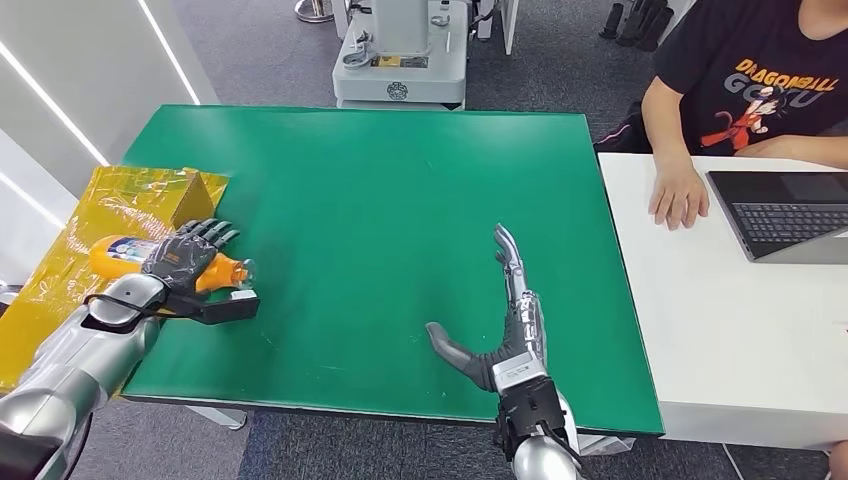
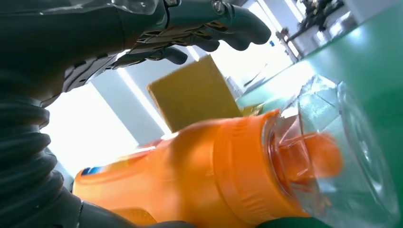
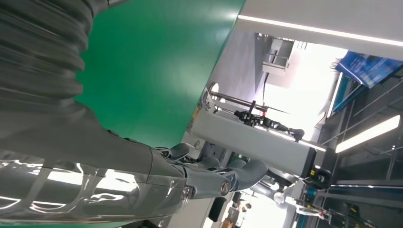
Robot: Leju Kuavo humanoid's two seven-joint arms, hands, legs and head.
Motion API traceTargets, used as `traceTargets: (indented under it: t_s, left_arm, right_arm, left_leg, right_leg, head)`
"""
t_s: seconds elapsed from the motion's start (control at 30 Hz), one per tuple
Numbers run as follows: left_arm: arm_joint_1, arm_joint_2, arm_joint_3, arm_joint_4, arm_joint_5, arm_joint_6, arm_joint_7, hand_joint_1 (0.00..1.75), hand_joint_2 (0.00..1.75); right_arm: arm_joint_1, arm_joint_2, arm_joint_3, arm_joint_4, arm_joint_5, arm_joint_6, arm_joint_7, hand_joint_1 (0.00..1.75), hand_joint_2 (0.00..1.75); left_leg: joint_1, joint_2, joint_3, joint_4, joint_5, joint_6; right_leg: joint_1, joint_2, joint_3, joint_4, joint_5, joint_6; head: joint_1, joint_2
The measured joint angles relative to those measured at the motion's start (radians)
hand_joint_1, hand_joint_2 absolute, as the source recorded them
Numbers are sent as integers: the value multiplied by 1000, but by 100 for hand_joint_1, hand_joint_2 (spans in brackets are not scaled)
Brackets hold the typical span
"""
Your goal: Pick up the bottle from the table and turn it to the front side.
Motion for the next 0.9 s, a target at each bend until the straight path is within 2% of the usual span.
traceTargets:
  t_s: [0.13,0.3,0.47,0.6,0.7,0.8,0.9]
  left_arm:
    - [35,33,42,-84,26,49,-56,0,175]
    - [106,60,101,-267,54,58,-97,0,175]
    - [185,57,152,-474,142,57,-126,0,175]
    - [217,52,174,-565,190,56,-151,0,175]
    - [242,28,200,-625,358,59,-249,0,175]
    - [265,-29,219,-704,561,48,-335,0,175]
    - [275,-92,220,-778,704,30,-376,0,175]
  right_arm:
    - [11,0,-5,-2,-4,2,-8,0,175]
    - [21,0,-13,-4,-12,9,-15,0,175]
    - [29,0,-21,-14,-14,22,-15,0,175]
    - [31,0,-25,-16,-14,25,-13,0,175]
    - [32,0,-26,-17,-14,27,-13,0,175]
    - [32,0,-26,-17,-14,33,-14,0,175]
    - [32,0,-26,-16,-14,35,-16,0,175]
  left_leg:
    - [0,0,0,0,0,0]
    - [0,0,-1,0,0,0]
    - [0,0,-1,0,0,0]
    - [0,0,-1,0,0,0]
    - [0,-1,-1,0,0,0]
    - [0,-1,-2,0,0,0]
    - [0,-1,-2,0,0,0]
  right_leg:
    - [0,0,-1,0,0,0]
    - [0,0,-1,0,0,0]
    - [0,0,-1,-1,0,0]
    - [0,0,-1,-1,0,0]
    - [0,-1,-1,-1,0,0]
    - [0,-1,-1,-1,0,0]
    - [0,-1,-1,-1,0,0]
  head:
    - [0,0]
    - [0,0]
    - [0,0]
    - [0,0]
    - [0,0]
    - [0,0]
    - [0,0]
